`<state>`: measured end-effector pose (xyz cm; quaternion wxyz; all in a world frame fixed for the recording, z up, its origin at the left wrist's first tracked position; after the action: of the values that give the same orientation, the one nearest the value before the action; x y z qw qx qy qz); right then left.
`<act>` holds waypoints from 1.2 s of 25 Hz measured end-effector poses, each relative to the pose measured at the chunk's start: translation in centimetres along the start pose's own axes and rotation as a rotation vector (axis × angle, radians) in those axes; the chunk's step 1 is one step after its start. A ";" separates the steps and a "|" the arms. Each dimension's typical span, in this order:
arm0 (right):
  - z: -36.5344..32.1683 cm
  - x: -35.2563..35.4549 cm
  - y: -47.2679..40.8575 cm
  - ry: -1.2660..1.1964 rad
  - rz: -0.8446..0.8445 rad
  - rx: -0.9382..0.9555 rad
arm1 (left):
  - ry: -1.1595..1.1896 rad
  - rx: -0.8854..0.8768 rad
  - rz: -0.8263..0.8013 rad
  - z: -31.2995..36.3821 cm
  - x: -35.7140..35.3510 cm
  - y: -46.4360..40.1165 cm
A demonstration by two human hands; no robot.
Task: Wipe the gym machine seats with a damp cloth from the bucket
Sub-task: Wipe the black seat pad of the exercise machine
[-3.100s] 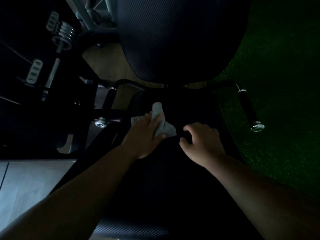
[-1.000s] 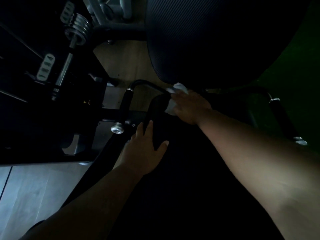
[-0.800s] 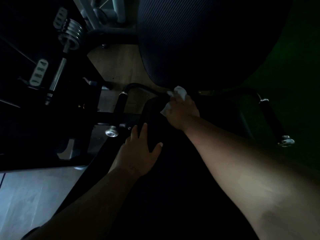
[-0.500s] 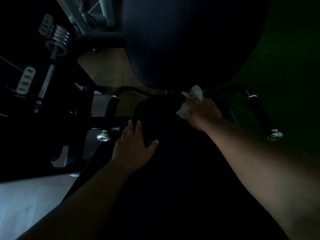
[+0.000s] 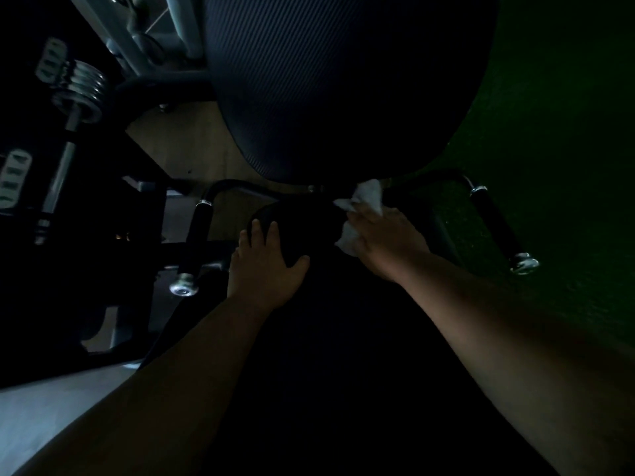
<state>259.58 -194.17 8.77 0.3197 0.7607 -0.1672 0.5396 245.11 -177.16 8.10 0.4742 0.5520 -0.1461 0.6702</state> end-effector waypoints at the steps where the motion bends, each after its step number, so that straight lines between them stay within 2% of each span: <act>1: 1.1 0.1 0.4 0.007 0.000 -0.091 | -0.004 0.004 0.003 0.0 0.0 -0.1; 4: -1.0 0.9 -1.4 -0.174 0.035 -0.263 | -0.014 0.005 0.018 0.2 0.0 -0.1; 5: -2.7 1.2 -2.2 -0.206 0.039 -0.236 | -0.011 0.003 0.025 0.2 0.0 0.0; 7: -5.9 0.9 -2.7 -0.059 0.007 0.022 | -0.006 0.001 0.036 0.1 0.0 0.0; 9: -4.8 0.1 -1.1 0.021 -0.055 0.178 | -0.020 0.000 0.031 0.0 0.0 0.0; 11: 1.0 -0.1 0.9 -0.012 -0.044 0.091 | -0.034 0.006 0.014 -0.1 -0.2 -0.1; 14: 8.1 0.7 2.0 -0.031 0.016 -0.175 | -0.051 0.001 0.026 -0.2 -0.2 -0.1; 17: 5.0 1.2 -0.9 -0.144 0.023 -0.261 | -0.068 -0.004 0.027 -0.1 -0.2 -0.2; 19: 0.5 1.4 -1.3 -0.289 0.036 -0.125 | -0.060 0.002 0.043 -0.1 -0.1 -0.2; 21: -1.5 0.3 1.4 -0.165 -0.030 0.116 | -0.054 0.004 0.054 0.0 0.0 -0.2; 22: 0.0 -0.4 2.7 -0.088 -0.043 0.158 | -0.054 0.003 0.055 0.0 0.1 -0.1; 23: 2.5 -0.4 3.8 -0.044 -0.035 0.130 | -0.055 0.000 0.057 0.0 0.1 -0.1; 25: 8.5 -0.2 4.5 -0.024 0.022 -0.035 | -0.061 -0.001 0.058 -0.1 0.0 -0.2; 27: 11.8 0.3 2.9 -0.045 0.020 -0.188 | -0.063 0.002 0.055 -0.2 -0.2 -0.3; 30: 8.2 0.6 -0.5 -0.173 0.000 -0.159 | -0.056 0.007 0.057 -0.4 -0.3 -0.5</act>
<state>265.96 -199.23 7.43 0.3634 0.7767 -0.2366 0.4569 245.22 -176.77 7.58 0.4487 0.5679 -0.1726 0.6681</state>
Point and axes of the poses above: each hand's wrist, its own y-axis away from the middle knuckle, its own x-axis out of the back of the hand, z = x × y, the point moved 8 cm from there along -y, towards the middle knuckle, and after that the axes turned 6 degrees about y, right-handed, at the moved point
